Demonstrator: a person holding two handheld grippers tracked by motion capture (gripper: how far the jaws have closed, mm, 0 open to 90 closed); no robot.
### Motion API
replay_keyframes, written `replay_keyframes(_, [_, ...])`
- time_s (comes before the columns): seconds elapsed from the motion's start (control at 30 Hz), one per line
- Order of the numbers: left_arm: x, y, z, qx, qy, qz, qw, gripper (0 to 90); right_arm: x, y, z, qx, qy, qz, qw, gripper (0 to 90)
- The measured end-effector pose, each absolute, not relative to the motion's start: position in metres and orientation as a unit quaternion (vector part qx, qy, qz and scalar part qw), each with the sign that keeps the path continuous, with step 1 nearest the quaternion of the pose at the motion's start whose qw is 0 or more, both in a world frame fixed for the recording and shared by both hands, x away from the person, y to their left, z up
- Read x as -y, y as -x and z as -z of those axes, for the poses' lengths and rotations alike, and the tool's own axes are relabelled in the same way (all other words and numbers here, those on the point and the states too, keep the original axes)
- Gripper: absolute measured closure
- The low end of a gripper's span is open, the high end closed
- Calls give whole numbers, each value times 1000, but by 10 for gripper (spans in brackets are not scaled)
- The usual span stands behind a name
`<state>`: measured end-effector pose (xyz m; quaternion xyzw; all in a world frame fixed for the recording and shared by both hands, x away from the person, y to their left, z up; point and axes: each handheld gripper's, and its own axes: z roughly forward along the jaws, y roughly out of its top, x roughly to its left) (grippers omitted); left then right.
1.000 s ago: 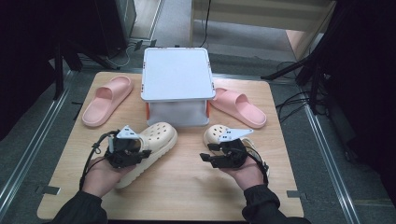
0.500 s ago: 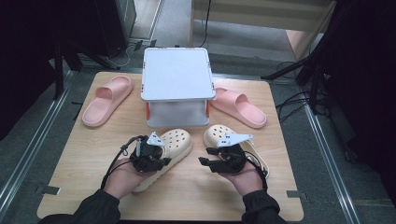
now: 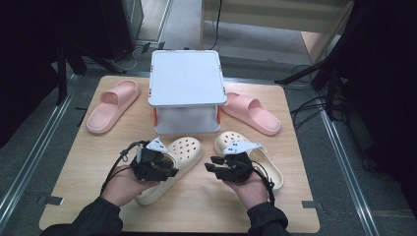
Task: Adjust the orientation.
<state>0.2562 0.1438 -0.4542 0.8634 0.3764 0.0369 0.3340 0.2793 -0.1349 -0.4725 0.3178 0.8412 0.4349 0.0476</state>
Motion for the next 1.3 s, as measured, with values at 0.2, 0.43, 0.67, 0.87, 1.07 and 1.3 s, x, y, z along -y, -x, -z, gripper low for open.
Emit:
replay_keyframes(0.2, [-177, -256, 443, -399, -848, -56, 344, 765, 117, -279, 479, -845, -317, -430, 42, 751])
replay_keyframes(0.43, [-215, -272, 457, -441, -828, -58, 342, 851, 94, -273, 487, -856, -303, -417, 30, 873])
replay_keyframes(0.67, [-215, -279, 486, -465, -831, -43, 303, 852, 73, -270, 500, -866, -296, -402, 20, 873])
replay_keyframes(0.87, [-218, -278, 490, -470, -824, -34, 315, 850, 71, -276, 503, -864, -303, -401, 19, 873])
replay_keyframes(1.07, [-218, -273, 492, -465, -824, -24, 322, 867, 66, -281, 504, -865, -298, -402, 30, 872])
replay_keyframes(1.3, [-209, -264, 493, -457, -824, -6, 335, 866, 69, -292, 502, -866, -306, -395, 37, 872])
